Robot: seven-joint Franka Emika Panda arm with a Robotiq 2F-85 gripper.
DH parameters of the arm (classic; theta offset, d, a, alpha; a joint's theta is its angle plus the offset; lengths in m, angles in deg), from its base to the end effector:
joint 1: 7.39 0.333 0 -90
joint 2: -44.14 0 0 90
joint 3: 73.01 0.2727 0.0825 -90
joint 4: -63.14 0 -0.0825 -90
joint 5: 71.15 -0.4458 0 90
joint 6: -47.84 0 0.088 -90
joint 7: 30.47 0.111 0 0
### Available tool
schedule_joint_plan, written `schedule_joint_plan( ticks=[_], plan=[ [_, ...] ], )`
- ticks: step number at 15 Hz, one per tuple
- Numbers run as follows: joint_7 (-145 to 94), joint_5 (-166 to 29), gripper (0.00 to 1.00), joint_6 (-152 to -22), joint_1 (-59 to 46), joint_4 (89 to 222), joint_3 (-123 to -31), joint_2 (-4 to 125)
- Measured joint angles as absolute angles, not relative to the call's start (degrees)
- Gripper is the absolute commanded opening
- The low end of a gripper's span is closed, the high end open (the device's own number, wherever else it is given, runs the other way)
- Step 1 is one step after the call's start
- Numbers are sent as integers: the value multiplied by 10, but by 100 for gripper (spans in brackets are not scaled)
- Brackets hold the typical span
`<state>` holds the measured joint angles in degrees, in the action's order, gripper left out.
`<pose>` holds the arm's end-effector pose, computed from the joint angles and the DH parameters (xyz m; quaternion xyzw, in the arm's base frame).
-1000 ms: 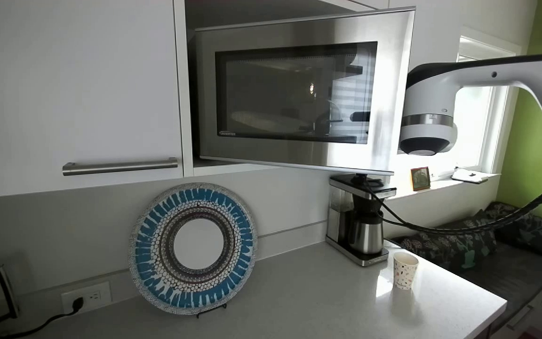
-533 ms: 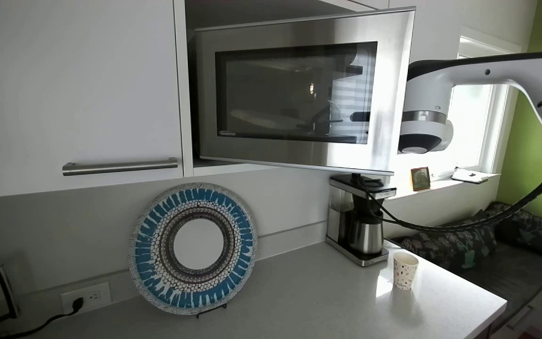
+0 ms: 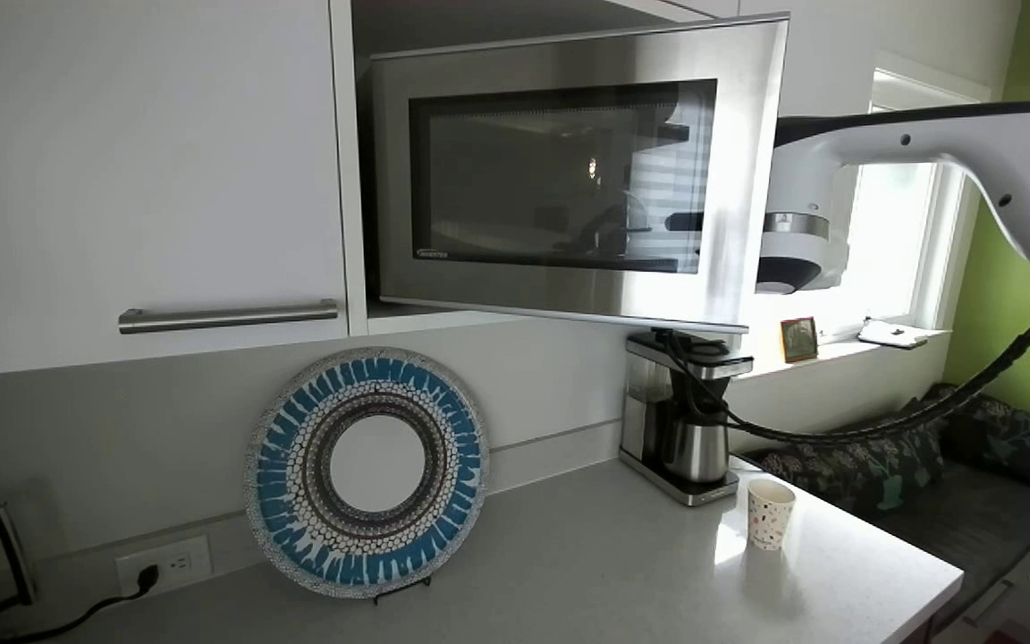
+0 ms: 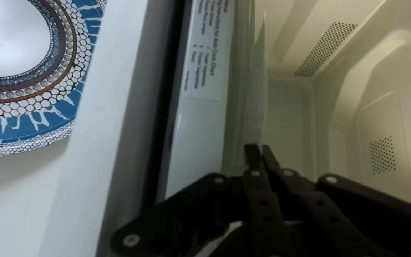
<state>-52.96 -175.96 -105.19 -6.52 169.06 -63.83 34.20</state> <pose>0.6181 0.0887 0.6291 -0.6479 0.2757 -0.3658 0.6086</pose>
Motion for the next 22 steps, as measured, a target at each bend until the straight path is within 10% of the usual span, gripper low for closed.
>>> schedule_joint_plan(
  ticks=[10,22],
  plan=[
    [-531,-1758,98,-1085,-66,1667,-632,338],
    [-637,-1753,100,-1025,-78,1697,-676,271]
  ],
)
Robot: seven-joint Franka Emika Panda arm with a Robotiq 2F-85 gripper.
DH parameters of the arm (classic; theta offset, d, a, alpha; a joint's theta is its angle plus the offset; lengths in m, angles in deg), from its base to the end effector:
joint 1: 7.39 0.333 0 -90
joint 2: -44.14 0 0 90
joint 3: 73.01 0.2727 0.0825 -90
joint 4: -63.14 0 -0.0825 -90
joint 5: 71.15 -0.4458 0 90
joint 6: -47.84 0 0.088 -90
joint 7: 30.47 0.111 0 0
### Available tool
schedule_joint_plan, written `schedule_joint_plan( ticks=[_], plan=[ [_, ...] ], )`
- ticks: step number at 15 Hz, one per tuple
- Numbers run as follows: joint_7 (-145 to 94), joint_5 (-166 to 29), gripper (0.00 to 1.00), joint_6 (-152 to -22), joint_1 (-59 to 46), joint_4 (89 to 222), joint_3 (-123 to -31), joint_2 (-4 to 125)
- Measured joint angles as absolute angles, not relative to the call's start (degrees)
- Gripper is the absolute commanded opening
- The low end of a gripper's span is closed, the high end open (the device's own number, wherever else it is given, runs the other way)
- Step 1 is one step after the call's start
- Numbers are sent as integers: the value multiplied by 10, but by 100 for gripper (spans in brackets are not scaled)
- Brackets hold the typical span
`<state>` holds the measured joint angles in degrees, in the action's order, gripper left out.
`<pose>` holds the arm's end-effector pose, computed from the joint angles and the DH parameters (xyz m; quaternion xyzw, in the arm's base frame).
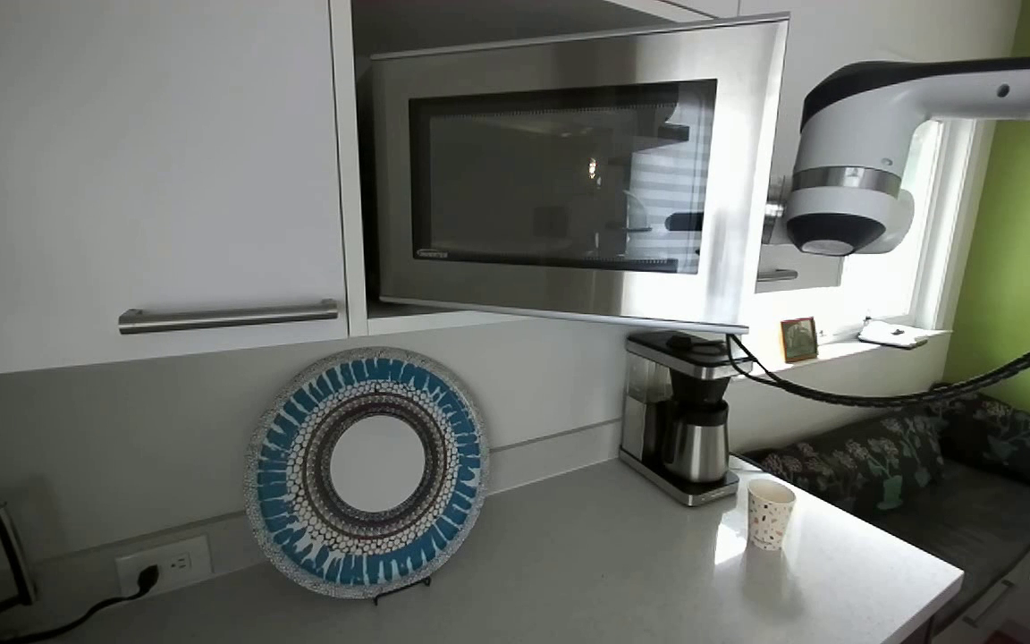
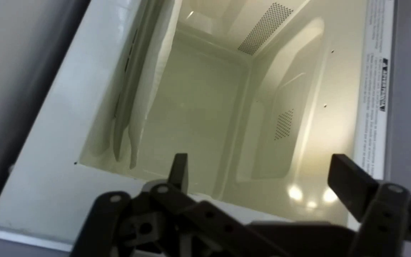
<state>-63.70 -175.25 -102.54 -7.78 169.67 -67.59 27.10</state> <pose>0.5834 0.0380 0.7001 -0.6372 0.1925 -0.4730 0.5772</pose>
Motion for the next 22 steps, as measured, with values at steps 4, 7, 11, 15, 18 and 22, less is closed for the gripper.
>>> schedule_joint_plan(
  ticks=[4,7,11,15,18,22],
  plan=[
    [-659,-1746,100,-929,-87,1741,-718,230],
    [-659,-1734,100,-860,-98,1779,-746,199],
    [-659,-1705,100,-779,-118,1823,-775,161],
    [-656,-1751,100,-777,-122,1839,-790,144],
    [-655,-1753,100,-777,-123,1839,-788,144],
    [-614,-1646,100,-703,-136,1808,-787,141]
  ],
)
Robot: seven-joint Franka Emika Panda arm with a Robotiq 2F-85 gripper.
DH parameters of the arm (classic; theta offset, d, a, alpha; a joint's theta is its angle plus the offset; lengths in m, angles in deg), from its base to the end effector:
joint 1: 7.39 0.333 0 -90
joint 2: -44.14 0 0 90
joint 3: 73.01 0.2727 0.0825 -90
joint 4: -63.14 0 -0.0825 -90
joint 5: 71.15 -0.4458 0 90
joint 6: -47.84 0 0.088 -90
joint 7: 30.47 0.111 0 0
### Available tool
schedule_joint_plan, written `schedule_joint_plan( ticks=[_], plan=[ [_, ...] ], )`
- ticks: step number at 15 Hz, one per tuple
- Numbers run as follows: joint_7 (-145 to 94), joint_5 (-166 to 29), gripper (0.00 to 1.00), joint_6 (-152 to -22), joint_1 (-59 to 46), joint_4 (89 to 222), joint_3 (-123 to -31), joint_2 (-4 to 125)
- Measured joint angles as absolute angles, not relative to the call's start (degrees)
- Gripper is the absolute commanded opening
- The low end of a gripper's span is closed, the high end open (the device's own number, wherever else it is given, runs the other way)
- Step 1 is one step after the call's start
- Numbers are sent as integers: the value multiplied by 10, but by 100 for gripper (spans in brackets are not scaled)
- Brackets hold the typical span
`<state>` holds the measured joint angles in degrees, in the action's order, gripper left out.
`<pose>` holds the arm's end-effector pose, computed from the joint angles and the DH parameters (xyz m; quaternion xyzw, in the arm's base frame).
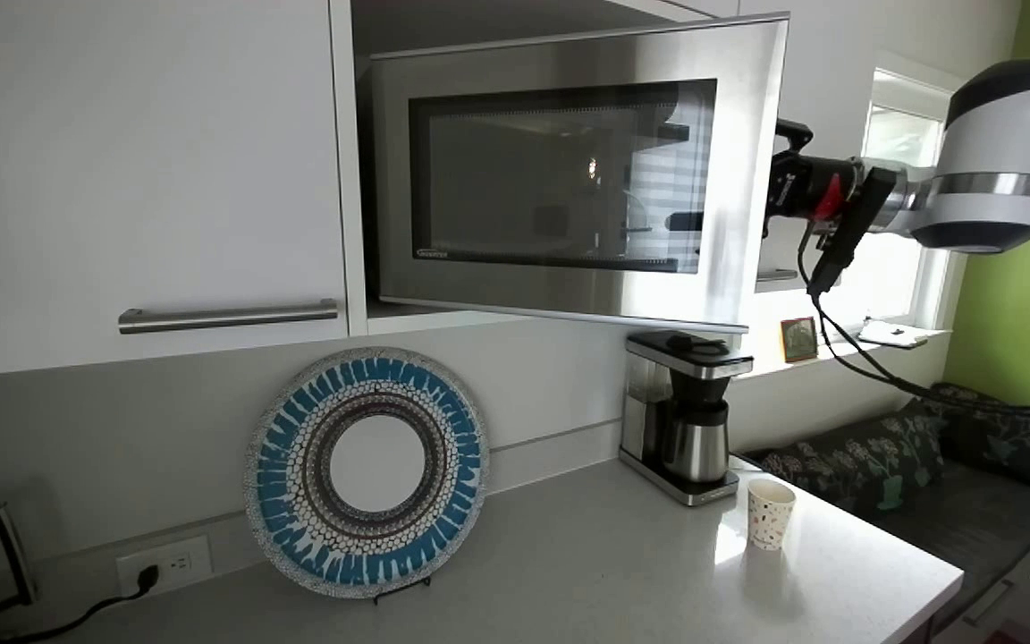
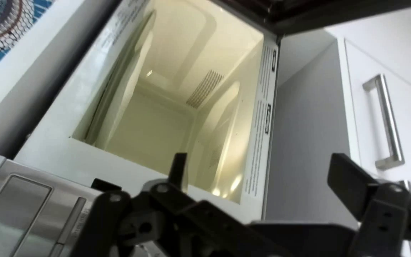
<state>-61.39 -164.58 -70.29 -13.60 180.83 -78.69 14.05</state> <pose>0.5047 -0.0615 0.7215 -0.6630 0.0541 -0.4244 0.6144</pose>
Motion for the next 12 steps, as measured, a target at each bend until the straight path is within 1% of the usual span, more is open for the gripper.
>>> schedule_joint_plan(
  ticks=[5,9,12],
  plan=[
    [-511,-1453,100,-566,-156,1723,-802,118],
    [-473,-1341,100,-434,-158,1658,-827,114],
    [-471,-1318,100,-402,-157,1638,-833,117]
  ],
)
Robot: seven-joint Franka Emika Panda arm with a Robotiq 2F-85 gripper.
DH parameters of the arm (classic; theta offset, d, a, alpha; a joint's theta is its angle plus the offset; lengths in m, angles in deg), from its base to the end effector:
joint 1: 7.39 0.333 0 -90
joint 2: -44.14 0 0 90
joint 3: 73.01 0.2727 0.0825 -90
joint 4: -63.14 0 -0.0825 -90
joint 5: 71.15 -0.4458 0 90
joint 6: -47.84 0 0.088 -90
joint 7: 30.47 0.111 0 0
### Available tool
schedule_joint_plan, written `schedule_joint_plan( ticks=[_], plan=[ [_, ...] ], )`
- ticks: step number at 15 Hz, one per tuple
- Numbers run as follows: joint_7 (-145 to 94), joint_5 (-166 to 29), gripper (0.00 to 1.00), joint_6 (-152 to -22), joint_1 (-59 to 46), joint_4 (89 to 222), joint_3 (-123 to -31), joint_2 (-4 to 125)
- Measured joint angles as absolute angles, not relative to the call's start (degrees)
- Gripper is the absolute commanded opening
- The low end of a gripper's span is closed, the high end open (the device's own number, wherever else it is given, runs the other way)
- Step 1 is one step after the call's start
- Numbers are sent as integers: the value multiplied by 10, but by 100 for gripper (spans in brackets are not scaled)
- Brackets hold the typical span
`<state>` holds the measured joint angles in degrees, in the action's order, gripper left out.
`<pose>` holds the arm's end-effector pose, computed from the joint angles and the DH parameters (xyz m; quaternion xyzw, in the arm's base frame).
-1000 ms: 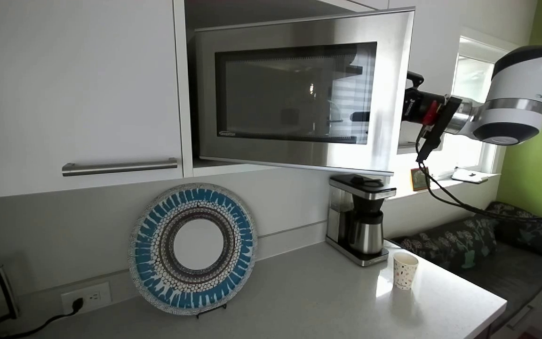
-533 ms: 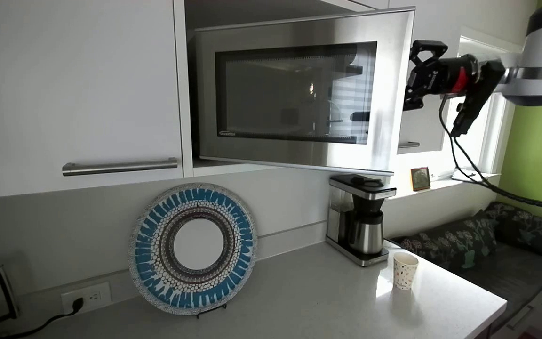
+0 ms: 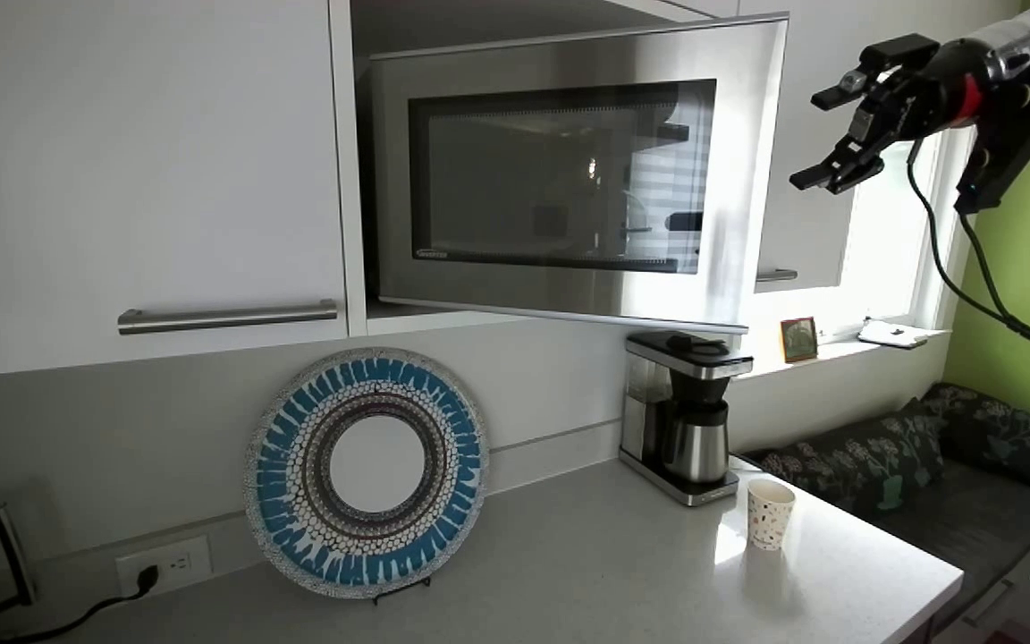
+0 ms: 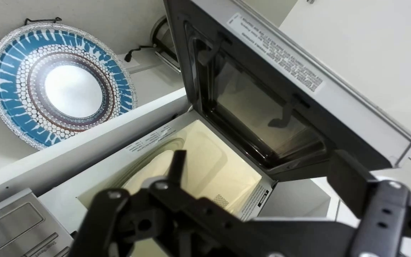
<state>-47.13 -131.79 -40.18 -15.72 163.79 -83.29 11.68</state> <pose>0.4061 -0.0704 0.8332 -0.8265 -0.0925 -0.2987 0.4681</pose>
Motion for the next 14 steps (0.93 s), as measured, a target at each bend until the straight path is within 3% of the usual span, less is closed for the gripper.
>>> schedule_joint_plan(
  ticks=[14],
  plan=[
    [-570,-1124,100,-308,-106,1527,-803,106]
  ],
)
